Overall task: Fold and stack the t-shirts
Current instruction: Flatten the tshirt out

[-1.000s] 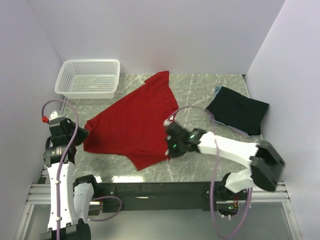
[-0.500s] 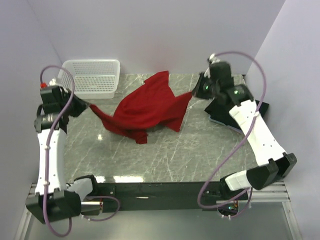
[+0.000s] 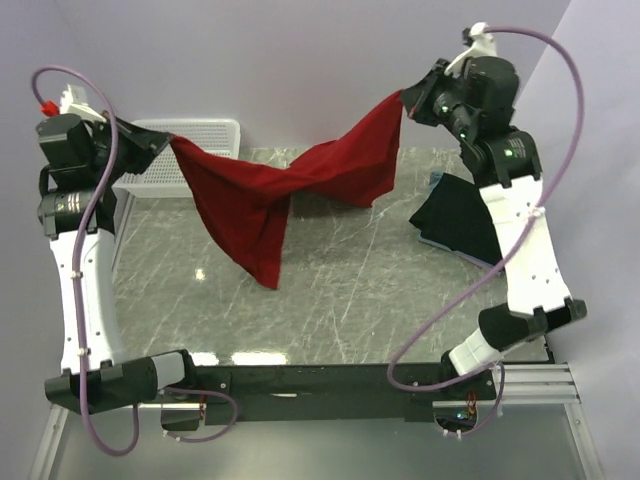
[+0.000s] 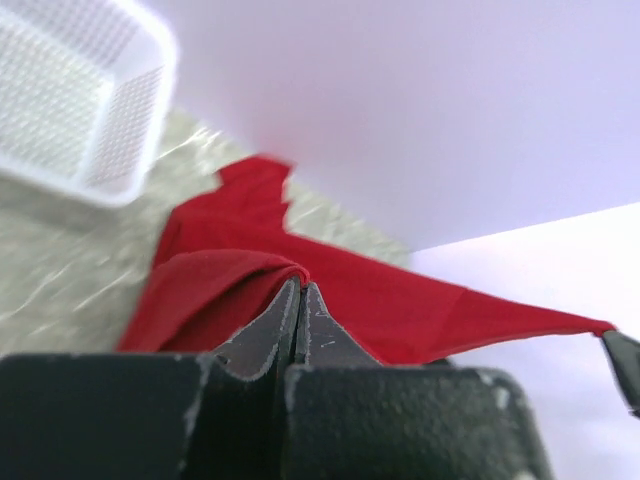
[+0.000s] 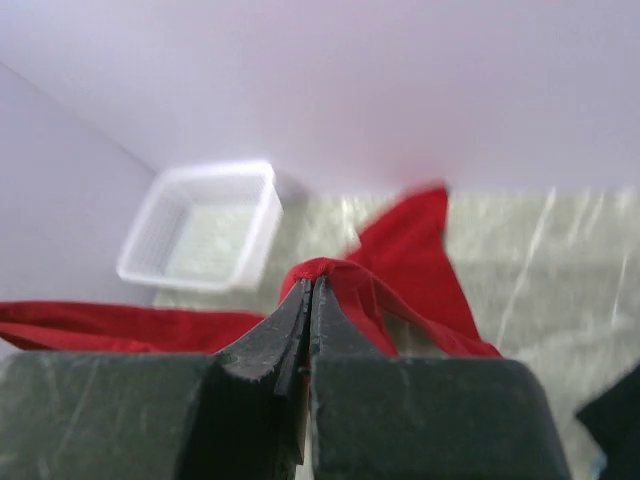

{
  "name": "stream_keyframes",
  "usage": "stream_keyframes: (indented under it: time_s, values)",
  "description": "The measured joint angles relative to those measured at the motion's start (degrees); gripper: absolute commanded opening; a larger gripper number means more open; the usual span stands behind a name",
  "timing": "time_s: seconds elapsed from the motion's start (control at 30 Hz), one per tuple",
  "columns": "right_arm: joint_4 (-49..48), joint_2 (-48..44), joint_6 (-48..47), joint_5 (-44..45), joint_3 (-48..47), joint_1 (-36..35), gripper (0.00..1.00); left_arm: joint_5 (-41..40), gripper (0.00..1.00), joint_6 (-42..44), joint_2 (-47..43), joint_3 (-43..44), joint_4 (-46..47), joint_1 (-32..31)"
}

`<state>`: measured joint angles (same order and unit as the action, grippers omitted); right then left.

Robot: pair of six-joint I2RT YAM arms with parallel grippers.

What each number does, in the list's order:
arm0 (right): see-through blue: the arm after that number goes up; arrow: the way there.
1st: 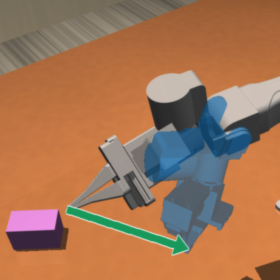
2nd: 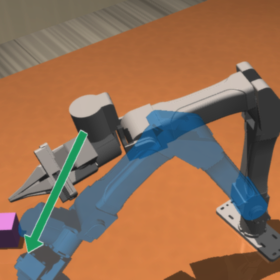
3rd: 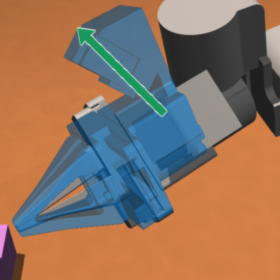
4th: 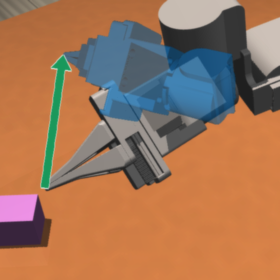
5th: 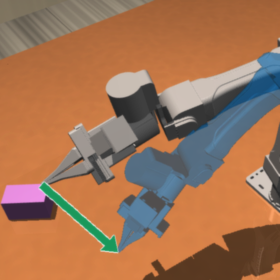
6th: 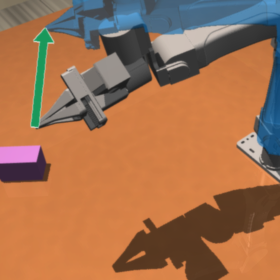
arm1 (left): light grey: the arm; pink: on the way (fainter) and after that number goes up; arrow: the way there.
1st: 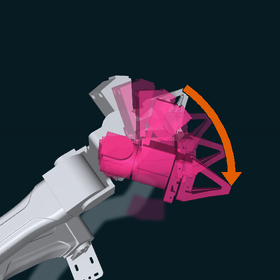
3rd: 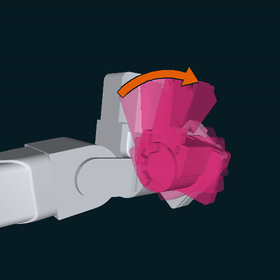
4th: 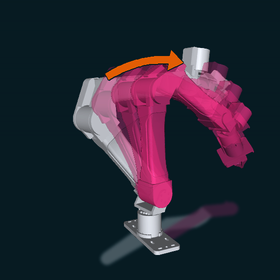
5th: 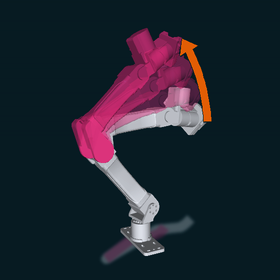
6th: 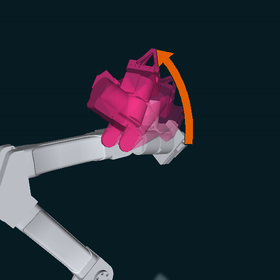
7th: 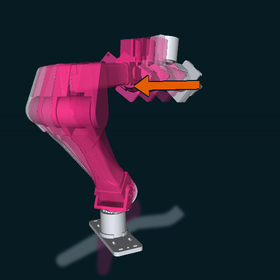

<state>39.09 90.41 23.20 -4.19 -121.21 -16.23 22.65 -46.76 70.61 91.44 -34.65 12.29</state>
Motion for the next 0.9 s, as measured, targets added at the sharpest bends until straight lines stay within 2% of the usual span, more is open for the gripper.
stream_keyframes:
  time_s: [0.13, 0.33, 0.43, 0.6, 0.77, 0.9]
  values:
    - [-5.6, -5.0, -1.2, 0.5, 0.9, 0.0, 0.0, -0.8, 0.0, -2.6, -3.8, 2.3, 1.1, 0.0]
    - [-14.6, -15.2, -5.1, 2.4, 1.6, 0.0, 0.0, -7.3, 0.0, -4.6, -15.5, 2.4, 3.7, 0.0]
    - [-18.3, -19.2, -7.6, 4.0, -0.6, 0.0, 0.0, -11.9, 0.0, -5.1, -21.1, 2.4, 5.7, 0.0]
    - [-22.1, -20.2, -10.7, 5.4, -7.7, 0.0, 0.0, -18.4, 0.01, -5.3, -28.4, 1.3, 10.0, 0.0]
    - [-24.6, -18.9, -12.1, 5.4, -8.2, 0.0, 0.0, -20.0, 0.0, -7.2, -28.1, -2.5, 11.9, -0.1]
    - [-24.3, -12.1, -12.7, 5.0, -8.2, 0.1, 0.0, -17.4, 0.0, -10.0, -22.6, -7.3, 12.8, -0.1]
